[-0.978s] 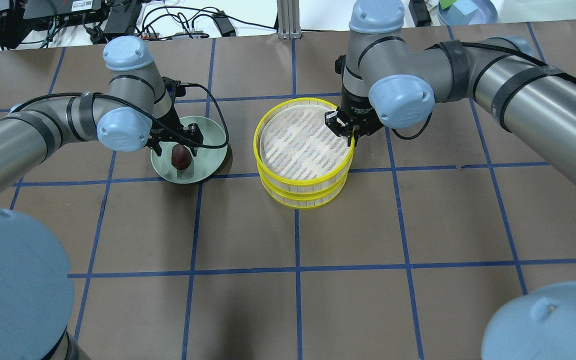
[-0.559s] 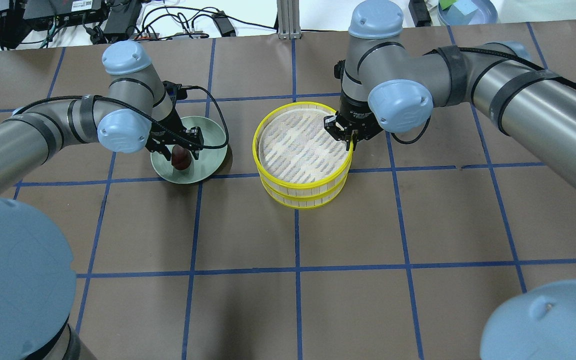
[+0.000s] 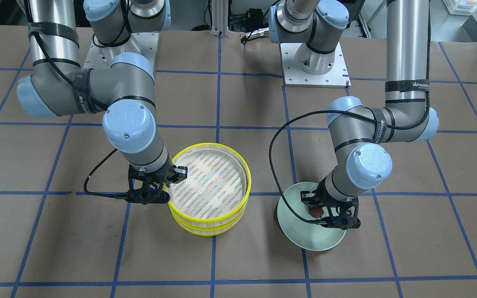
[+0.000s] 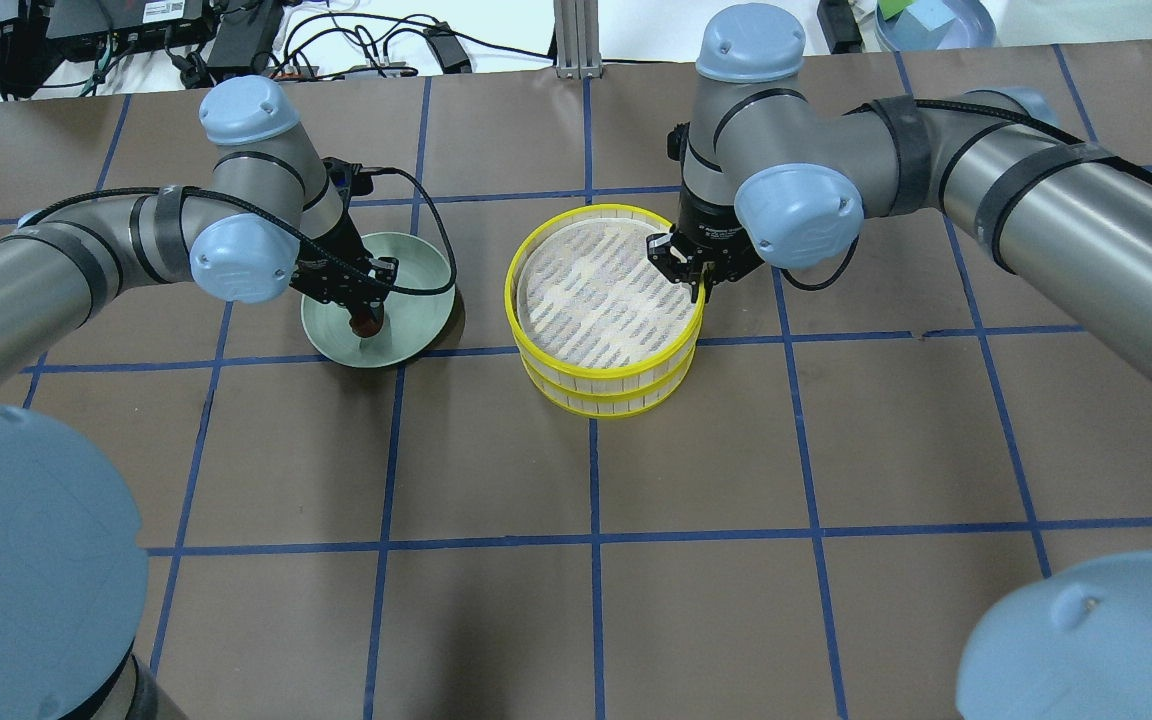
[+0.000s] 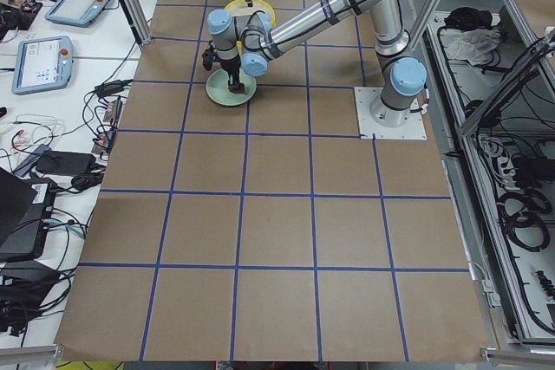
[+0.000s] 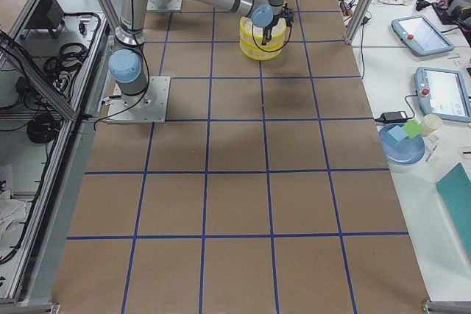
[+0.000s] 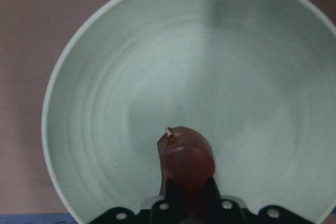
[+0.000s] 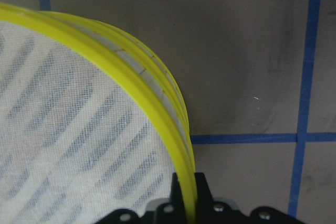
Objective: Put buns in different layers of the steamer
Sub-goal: 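Grasp the dark red bun with the left gripper while the right releases the tier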
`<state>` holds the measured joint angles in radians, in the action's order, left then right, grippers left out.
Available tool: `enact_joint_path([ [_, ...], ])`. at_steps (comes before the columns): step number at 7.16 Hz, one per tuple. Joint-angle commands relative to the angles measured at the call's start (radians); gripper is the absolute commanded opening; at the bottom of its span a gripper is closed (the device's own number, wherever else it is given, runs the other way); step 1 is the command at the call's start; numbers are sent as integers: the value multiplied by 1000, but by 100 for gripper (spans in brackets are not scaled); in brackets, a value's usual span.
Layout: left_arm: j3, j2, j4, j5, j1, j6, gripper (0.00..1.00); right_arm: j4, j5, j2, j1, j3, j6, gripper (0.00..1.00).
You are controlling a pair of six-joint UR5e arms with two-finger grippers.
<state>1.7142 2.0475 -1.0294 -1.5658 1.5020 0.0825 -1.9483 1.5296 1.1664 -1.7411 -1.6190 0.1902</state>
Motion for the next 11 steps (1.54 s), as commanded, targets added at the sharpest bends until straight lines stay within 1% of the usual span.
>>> enact_joint_path([
  [1, -18, -24, -4, -11, 0, -9, 0, -14, 0, -2, 0, 1, -2, 0],
  [2, -60, -47, -64, -11, 0, -53, 0, -14, -2, -7, 0, 1, -2, 0],
  [3, -120, -81, -165, -10, 1, -78, 0, -12, -2, -8, 0, 1, 0, 0],
  [4, -158, -111, -223, -10, 7, -114, 0, -9, 0, -8, 0, 1, -3, 53],
  [5, -160, -139, -244, -5, 21, -148, 0, -9, 1, 2, 0, 1, 0, 99],
  [6, -162, -168, -261, 4, 36, -205, 0, -3, 7, 15, 2, 13, -3, 100],
  [7, -165, -188, -261, 7, 96, -286, 0, 2, 0, 92, 6, 17, -5, 100],
  [8, -165, -193, -250, 47, 159, -409, 0, 46, 0, 170, 17, 21, -6, 100],
  [9, -165, -194, -233, 106, 226, -517, 0, 178, 3, 279, 24, 40, -6, 100],
  [10, -157, -178, -154, 121, 298, -623, 0, 289, 17, 364, 28, 66, -11, 100],
  [11, -147, -167, -106, 133, 341, -653, 0, 386, 17, 445, 34, 64, -97, 100],
])
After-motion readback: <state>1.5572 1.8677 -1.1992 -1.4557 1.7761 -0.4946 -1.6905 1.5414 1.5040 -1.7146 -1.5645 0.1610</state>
